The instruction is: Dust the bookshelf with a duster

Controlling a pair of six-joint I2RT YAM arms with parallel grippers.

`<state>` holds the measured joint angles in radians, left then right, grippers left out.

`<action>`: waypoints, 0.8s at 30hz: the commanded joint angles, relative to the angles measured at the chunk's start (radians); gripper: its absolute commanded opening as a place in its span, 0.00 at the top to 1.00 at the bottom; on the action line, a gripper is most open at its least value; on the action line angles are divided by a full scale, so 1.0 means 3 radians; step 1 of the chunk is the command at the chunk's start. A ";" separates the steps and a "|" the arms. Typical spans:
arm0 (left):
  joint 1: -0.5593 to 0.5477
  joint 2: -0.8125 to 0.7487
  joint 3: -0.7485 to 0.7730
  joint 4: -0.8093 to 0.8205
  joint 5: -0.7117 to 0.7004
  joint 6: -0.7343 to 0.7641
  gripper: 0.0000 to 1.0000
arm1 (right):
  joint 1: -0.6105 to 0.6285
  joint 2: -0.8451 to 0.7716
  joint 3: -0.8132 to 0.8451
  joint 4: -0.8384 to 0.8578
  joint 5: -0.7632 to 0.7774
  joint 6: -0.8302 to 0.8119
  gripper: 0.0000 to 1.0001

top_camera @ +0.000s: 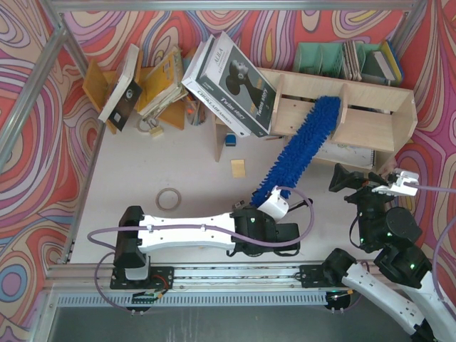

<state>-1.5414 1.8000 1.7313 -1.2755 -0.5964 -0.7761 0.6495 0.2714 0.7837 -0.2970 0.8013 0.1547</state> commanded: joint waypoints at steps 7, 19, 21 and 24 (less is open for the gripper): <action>-0.0187 -0.0743 -0.0457 0.0336 -0.0606 -0.0143 1.00 | 0.0018 0.0499 0.0790 -0.0411 0.0069 0.0607 0.01; -0.0173 -0.0666 -0.0181 0.0982 -0.0698 0.0473 1.00 | 0.0016 0.1177 0.1716 -0.0541 -0.0118 0.0735 0.03; -0.0165 -0.0543 -0.0055 0.1042 -0.0649 0.0596 1.00 | 0.0019 0.1262 0.1869 -0.0574 -0.0130 0.0787 0.04; -0.0124 -0.0359 0.0174 0.1083 -0.0531 0.0739 1.00 | 0.0019 0.1341 0.2052 -0.0569 -0.0193 0.0768 0.05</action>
<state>-1.5925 1.6394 1.7008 -1.0313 -0.7578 -0.6437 0.6495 0.6529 1.3285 -0.4652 0.7609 0.3683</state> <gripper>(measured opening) 0.343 0.958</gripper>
